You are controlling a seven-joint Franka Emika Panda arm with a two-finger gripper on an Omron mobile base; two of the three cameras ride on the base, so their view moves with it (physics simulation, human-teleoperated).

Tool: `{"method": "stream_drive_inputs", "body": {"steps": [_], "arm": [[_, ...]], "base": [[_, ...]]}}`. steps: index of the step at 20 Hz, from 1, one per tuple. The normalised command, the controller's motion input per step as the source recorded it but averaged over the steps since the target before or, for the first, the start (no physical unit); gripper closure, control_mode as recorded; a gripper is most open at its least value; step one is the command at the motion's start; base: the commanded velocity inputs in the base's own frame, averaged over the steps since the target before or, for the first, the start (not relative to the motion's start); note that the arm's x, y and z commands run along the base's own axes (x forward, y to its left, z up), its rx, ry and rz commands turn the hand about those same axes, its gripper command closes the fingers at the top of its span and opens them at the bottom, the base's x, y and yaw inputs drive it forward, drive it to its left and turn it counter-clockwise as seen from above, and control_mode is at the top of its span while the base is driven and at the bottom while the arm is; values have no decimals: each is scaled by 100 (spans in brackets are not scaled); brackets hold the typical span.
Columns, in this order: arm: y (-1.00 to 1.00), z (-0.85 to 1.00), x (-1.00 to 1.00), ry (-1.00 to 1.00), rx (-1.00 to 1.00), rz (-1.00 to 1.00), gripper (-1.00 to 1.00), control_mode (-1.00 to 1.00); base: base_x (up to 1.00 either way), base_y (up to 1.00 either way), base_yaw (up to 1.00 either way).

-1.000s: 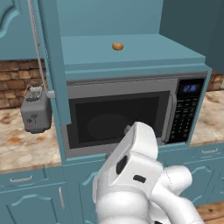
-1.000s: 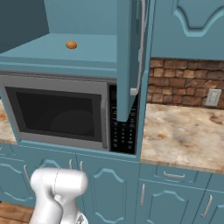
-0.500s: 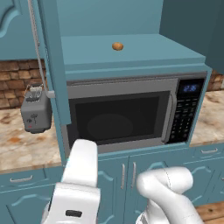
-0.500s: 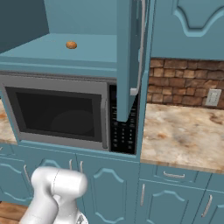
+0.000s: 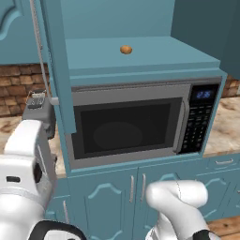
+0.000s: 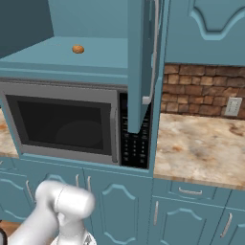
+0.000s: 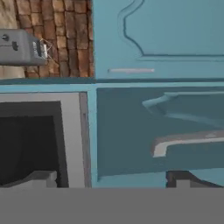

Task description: Pick the tangerine from the counter and place it in the cabinet. Then close the cabinet.

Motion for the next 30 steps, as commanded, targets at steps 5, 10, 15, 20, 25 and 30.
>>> {"method": "stream_drive_inputs", "body": {"steps": [5,10,15,20,25,30], "arm": [[84,-8,57,-1,-28,-7,-100,-100],[62,-4,60,-6,-23,-13,-100,-100],[24,-6,72,-4,-12,-23,-100,-100],[7,-1,65,-5,-6,-29,-100,-100],[-11,25,-6,-7,-1,-29,-100,-100],[-56,60,-58,-13,0,-24,-100,-100]], "base": [[0,0,0],[0,0,0],[0,0,0],[0,0,0],[0,0,0],[0,0,0]]}}
